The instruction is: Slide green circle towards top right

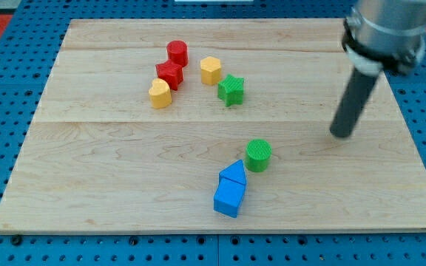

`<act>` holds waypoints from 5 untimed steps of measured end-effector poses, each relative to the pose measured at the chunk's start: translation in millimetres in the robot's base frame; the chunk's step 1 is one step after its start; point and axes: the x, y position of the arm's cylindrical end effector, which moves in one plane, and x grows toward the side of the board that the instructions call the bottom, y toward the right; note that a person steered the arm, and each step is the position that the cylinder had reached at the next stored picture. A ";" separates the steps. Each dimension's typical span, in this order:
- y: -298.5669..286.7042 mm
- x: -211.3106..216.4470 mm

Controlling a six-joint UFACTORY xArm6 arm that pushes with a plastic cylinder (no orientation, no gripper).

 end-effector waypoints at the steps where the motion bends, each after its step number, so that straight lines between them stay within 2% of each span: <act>1: -41.4 64.8; 2: -109.4 64.4; 4: -127.2 -12.2; 5: -118.1 -19.5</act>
